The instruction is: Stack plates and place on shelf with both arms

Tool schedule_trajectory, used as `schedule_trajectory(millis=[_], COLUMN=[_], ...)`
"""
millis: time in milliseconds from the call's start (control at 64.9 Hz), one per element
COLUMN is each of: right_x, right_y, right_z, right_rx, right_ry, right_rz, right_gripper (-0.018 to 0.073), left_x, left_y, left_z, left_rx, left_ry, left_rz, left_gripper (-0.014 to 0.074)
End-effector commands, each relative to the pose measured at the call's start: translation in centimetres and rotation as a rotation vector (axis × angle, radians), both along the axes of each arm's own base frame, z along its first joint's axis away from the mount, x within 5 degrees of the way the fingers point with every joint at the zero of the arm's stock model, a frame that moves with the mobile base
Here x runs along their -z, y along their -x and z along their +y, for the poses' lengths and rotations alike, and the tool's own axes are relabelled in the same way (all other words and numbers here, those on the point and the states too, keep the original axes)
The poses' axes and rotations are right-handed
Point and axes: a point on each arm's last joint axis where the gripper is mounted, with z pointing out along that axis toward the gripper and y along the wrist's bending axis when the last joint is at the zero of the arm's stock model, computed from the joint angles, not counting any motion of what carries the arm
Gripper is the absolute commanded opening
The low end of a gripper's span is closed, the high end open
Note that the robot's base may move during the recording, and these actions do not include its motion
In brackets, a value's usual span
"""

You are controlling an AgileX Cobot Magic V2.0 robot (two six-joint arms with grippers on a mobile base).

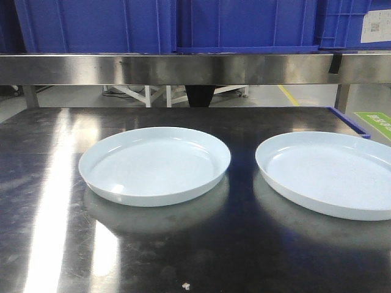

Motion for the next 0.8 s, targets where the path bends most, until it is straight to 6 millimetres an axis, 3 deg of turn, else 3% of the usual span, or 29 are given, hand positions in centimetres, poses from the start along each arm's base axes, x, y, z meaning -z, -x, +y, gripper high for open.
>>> schedule_trajectory(millis=[0, 154, 432, 555, 632, 678, 786], right_x=[-1.9, -1.9, -1.8, -1.7, -1.6, -1.5, -1.4], right_y=[-0.4, -0.4, -0.3, -0.3, -0.2, -0.2, -0.2], right_z=[-0.2, -0.2, -0.2, -0.1, -0.1, -0.1, -0.1], right_rx=[0.011, 0.011, 0.010, 0.008, 0.006, 0.005, 0.003], right_ry=[0.008, 0.008, 0.007, 0.007, 0.007, 0.007, 0.007], right_rz=[-0.105, -0.104, -0.096, -0.082, -0.068, -0.057, -0.046], right_gripper=[0.0557, 0.0557, 0.0542, 0.0375, 0.0188, 0.0013, 0.0052], left_x=[-0.3, 1.9, 2.1, 2.1, 2.1, 2.1, 2.1], left_y=[0.5, 0.8, 0.8, 0.8, 0.8, 0.8, 0.8], left_z=[-0.1, 0.0, -0.1, -0.1, -0.1, -0.1, -0.1], left_rx=[0.019, 0.023, 0.024, 0.024, 0.024, 0.024, 0.024], left_ry=[0.018, 0.011, 0.012, 0.012, 0.012, 0.012, 0.012], left_rz=[-0.103, -0.065, -0.060, -0.060, -0.060, -0.060, -0.060], left_gripper=[0.0088, 0.0088, 0.0088, 0.0088, 0.0087, 0.0087, 0.0087])
